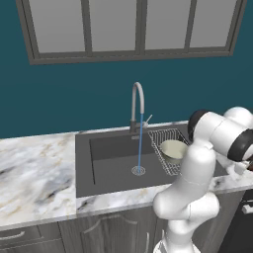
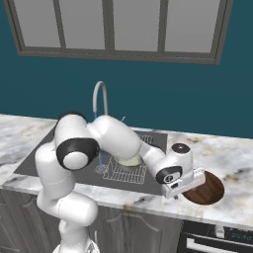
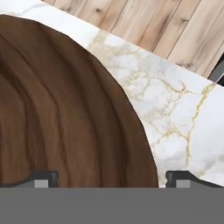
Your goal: Rinse each bowl for a few seconds and place them down in the sink or on the counter.
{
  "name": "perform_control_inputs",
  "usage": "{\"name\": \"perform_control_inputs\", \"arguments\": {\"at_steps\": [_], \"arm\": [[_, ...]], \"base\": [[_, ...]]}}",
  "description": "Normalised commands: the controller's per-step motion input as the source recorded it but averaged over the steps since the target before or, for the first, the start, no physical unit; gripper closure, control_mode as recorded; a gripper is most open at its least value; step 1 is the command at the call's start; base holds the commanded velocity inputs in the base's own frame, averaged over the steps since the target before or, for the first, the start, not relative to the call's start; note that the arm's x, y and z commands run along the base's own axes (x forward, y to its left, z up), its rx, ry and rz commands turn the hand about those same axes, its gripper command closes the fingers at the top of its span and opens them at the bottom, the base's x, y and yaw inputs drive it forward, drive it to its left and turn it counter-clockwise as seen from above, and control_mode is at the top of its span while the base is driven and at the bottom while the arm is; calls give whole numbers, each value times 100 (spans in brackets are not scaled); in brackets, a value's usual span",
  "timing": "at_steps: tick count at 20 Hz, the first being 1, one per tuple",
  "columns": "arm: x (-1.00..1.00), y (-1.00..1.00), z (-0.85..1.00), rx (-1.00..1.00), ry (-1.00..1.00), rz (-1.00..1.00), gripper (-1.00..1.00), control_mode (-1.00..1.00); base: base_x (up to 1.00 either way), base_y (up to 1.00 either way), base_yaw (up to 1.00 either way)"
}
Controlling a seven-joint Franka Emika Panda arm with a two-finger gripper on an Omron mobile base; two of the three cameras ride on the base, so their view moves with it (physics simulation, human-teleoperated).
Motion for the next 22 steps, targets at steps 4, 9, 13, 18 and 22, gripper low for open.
{"name": "perform_control_inputs", "arguments": {"at_steps": [4, 9, 13, 18, 22], "arm": [[0, -17, -16, 1, 0, 4, 100, -100], [1, -11, -11, 1, -1, 3, 100, -100], [-3, -1, 10, 0, -5, 1, 100, -100], [-25, 12, 53, 0, -14, 5, 100, -100], [-42, 39, 55, -3, -20, 11, 100, -100]], "base": [[0, 0, 0], [0, 0, 0], [0, 0, 0], [0, 0, 0], [0, 0, 0]]}}
